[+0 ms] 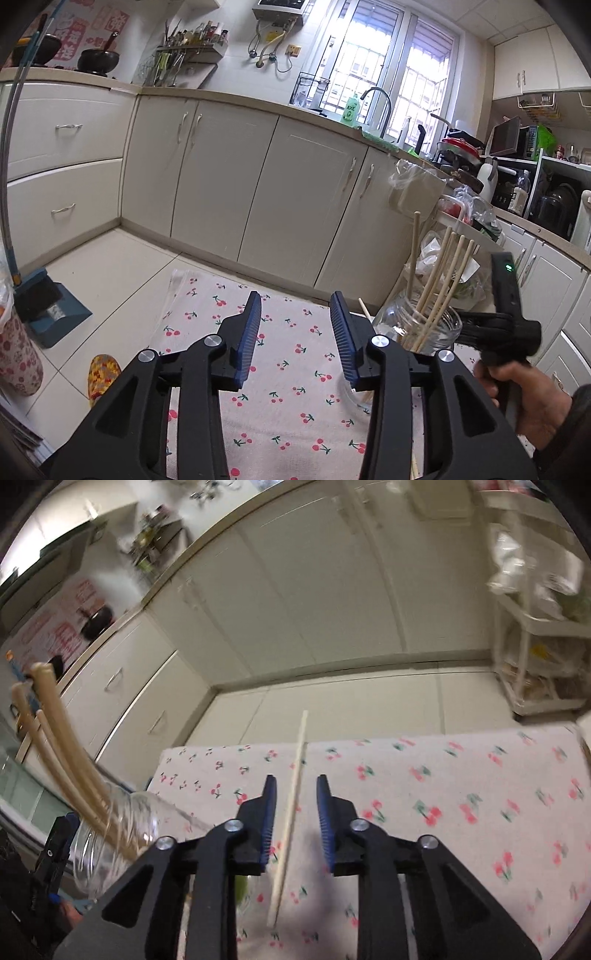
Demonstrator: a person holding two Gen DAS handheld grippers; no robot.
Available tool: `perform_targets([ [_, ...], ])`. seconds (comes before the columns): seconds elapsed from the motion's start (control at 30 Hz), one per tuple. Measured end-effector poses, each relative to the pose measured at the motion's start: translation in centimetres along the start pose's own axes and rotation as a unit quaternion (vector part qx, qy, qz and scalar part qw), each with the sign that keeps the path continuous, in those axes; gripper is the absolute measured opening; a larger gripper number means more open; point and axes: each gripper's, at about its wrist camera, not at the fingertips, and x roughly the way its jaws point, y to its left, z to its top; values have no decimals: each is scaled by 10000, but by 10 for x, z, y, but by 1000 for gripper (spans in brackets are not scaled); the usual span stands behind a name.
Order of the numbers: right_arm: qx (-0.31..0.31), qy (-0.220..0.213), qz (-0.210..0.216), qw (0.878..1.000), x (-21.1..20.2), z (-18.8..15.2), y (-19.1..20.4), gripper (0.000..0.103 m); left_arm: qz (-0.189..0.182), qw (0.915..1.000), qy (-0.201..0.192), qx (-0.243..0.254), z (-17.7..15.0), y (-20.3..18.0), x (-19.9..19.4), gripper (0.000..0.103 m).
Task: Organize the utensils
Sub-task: 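Lower the right gripper's stick into the jar and open the right gripper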
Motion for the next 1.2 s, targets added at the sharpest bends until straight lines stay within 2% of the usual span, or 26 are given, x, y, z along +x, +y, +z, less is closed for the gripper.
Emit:
perform_targets([
  [0.13, -459, 192, -68, 9987, 22, 10, 7, 24, 0, 10000, 65, 24, -4, 1, 3, 38],
  [0.27, -902, 563, -157, 9942, 49, 21, 6, 24, 10, 9999, 150, -9, -6, 3, 8, 39],
  [0.53, -1743, 794, -458, 9804, 78, 36, 22, 23, -19, 9998, 191, -71, -8, 2, 10, 42],
  [0.63, -1848, 864, -427, 9780, 84, 41, 28, 8, -31, 9997, 206, -95, -7, 2, 11, 42],
  [0.67, -1850, 852, -434, 9781, 83, 41, 27, 6, -30, 9997, 211, -118, -8, 3, 11, 43],
  [0.8, -1285, 536, -281, 9899, 64, 37, 10, 6, -45, 9994, 254, -229, -7, 8, 13, 43],
  [0.97, -214, -130, 67, 9997, 1, 17, -19, 6, -45, 9992, 234, -316, -7, 10, 13, 44],
  [1.03, 121, -408, 197, 9989, -25, 9, -26, 6, -33, 9993, 226, -310, -7, 10, 12, 44],
  [1.1, 619, -917, 444, 9929, -63, -2, -31, 6, -27, 9993, 228, -296, -6, 9, 12, 44],
  [1.17, 942, -1339, 722, 9839, -88, -2, -25, 6, -16, 9993, 233, -276, -7, 8, 13, 45],
  [1.2, 1004, -1695, 894, 9763, -105, 1, -12, 6, -8, 9994, 231, -274, -7, 8, 12, 45],
])
